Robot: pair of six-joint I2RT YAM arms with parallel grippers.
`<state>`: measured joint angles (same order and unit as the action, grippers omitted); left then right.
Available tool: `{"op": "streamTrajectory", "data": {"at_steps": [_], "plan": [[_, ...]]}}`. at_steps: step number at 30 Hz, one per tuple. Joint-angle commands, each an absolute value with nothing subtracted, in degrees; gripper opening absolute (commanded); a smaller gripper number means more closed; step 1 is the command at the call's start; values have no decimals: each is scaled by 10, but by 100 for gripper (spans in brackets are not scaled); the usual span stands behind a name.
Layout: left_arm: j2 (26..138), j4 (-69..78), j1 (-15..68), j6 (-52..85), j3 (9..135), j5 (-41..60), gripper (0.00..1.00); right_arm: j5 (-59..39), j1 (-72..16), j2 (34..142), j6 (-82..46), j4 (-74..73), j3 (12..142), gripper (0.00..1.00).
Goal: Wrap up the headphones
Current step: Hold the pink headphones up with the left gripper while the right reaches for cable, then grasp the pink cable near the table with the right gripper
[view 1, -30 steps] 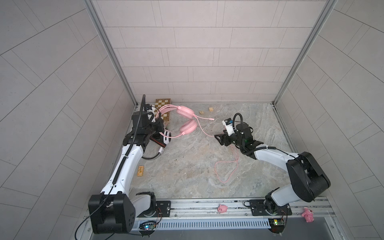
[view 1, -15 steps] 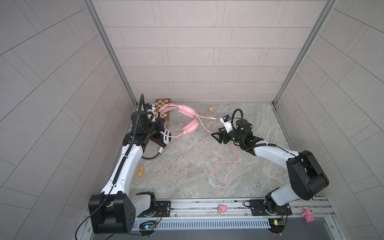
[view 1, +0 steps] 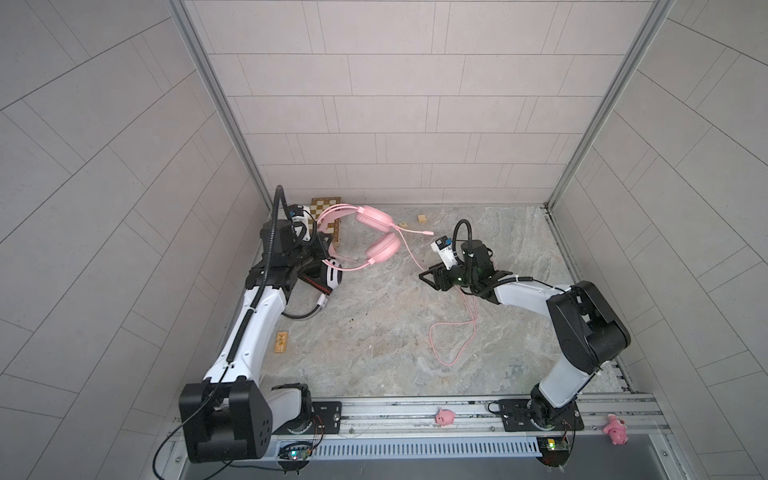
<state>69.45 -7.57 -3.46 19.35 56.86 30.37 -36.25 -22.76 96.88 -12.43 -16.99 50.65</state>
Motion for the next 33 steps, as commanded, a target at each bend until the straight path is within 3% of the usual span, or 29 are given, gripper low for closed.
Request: {"op": "streamTrajectory", "data": {"at_steps": [1,12,23,33], "plan": [[691,24,-50,250,567,356,0,-382,-232,975,-139,-202,493,56],[705,176,-57,338,531,432,0,-390,-287,1040,-164,-233,524,60],[708,242,-76,386,514,438,0,-388,-355,1093,-203,-297,505,59],[695,249,-96,405,501,402,0,-361,-369,1079,-261,-373,444,33]]}}
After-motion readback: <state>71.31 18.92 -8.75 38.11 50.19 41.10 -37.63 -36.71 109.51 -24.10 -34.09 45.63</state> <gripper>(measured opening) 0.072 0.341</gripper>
